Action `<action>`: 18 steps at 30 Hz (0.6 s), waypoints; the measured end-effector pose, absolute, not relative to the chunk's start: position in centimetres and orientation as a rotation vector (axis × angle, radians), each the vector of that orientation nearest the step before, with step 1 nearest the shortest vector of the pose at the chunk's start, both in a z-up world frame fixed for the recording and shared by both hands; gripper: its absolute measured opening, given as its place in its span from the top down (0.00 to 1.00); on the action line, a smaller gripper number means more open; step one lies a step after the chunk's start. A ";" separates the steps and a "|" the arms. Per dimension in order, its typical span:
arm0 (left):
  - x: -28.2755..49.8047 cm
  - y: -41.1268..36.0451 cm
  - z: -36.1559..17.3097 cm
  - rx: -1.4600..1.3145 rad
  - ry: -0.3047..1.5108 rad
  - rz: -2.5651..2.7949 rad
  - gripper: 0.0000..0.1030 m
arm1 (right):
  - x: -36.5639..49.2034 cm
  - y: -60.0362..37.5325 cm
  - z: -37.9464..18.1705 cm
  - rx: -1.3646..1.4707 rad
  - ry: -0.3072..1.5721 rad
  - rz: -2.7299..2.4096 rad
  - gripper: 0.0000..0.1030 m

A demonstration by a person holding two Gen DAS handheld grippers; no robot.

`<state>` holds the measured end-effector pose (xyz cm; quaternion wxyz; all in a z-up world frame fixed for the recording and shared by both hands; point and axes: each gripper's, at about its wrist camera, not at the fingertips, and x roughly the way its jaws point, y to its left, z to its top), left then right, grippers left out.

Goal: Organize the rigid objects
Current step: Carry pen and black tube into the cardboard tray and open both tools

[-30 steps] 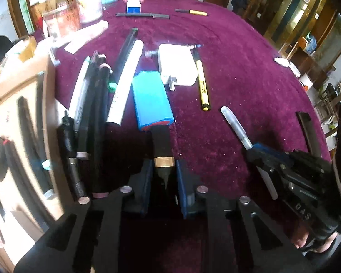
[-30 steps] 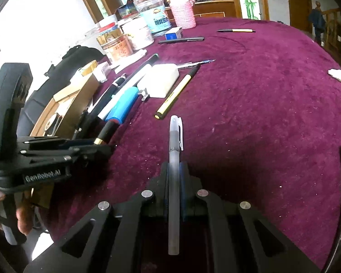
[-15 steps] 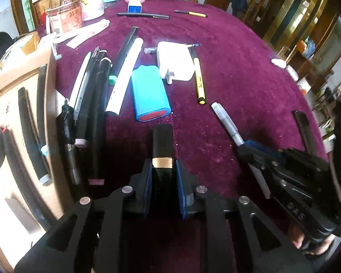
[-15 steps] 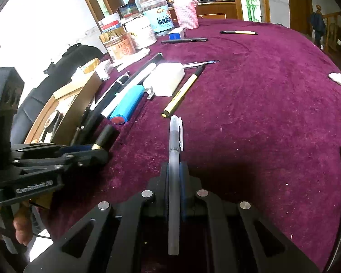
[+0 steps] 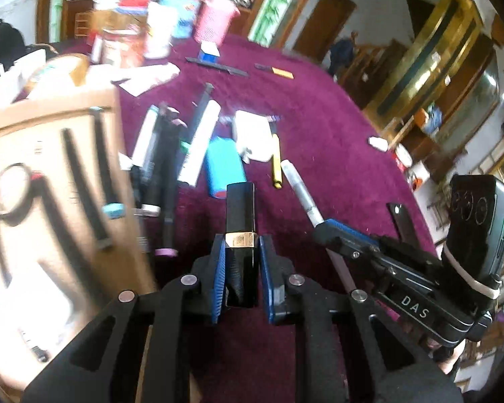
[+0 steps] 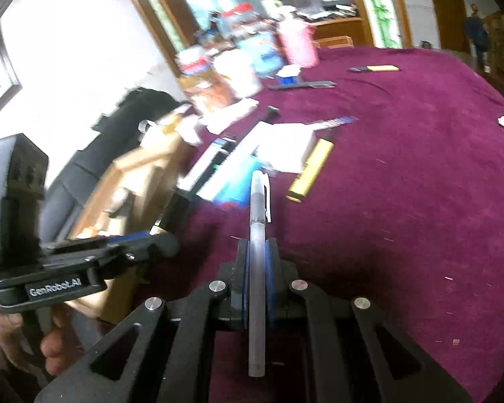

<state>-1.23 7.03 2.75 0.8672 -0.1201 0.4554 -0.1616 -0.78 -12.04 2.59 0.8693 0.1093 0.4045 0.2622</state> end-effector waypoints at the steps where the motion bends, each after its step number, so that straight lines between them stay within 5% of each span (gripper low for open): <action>1: -1.5 7.7 3.1 -0.267 0.945 -0.331 0.84 | -0.9 -11.2 3.0 0.235 0.838 0.584 0.92; 18: -0.6 24.6 2.1 -0.457 0.920 0.027 0.84 | 2.8 4.5 3.2 0.110 0.920 0.833 0.92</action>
